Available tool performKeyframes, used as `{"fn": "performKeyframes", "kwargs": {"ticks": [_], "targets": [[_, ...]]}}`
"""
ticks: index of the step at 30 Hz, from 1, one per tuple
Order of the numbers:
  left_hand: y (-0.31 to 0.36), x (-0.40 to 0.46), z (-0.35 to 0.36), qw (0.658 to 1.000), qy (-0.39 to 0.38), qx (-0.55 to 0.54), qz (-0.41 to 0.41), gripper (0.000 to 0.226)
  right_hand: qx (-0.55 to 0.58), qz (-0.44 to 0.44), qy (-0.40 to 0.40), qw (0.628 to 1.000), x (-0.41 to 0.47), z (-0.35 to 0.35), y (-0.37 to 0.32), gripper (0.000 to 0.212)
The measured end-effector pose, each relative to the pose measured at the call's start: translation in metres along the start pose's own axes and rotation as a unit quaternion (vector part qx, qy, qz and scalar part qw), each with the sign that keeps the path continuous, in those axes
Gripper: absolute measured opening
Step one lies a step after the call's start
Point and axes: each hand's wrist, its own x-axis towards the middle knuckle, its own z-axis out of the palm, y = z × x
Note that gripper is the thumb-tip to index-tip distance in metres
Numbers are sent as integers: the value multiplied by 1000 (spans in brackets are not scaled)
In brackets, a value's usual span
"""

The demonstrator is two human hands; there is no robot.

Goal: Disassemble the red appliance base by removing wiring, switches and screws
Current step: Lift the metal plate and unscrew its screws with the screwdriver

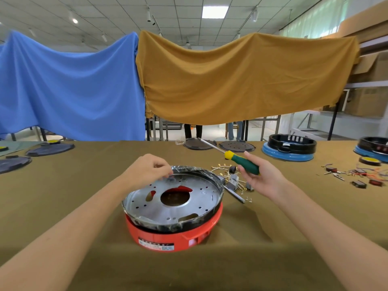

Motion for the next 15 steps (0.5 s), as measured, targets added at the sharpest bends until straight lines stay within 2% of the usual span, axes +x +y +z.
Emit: {"fn": "performKeyframes", "kwargs": {"ticks": [5, 8, 12, 13, 15], "targets": [[25, 9, 25, 980, -1, -185, -79, 20, 47, 37, -83, 995, -18, 17, 5, 43], [37, 13, 38, 951, -17, -293, -101, 18, 6, 56, -149, 987, -29, 24, 3, 41], [51, 16, 49, 901, -69, -410, -126, 13, -142, -9, -127, 982, -35, 35, 8, 17], [55, 16, 52, 894, -78, -419, -140, 14, -222, -52, -120, 966, -37, 36, 11, 16], [60, 15, 58, 882, -86, -429, -175, 20, -378, -156, -111, 906, -40, 36, 17, 30]]}}
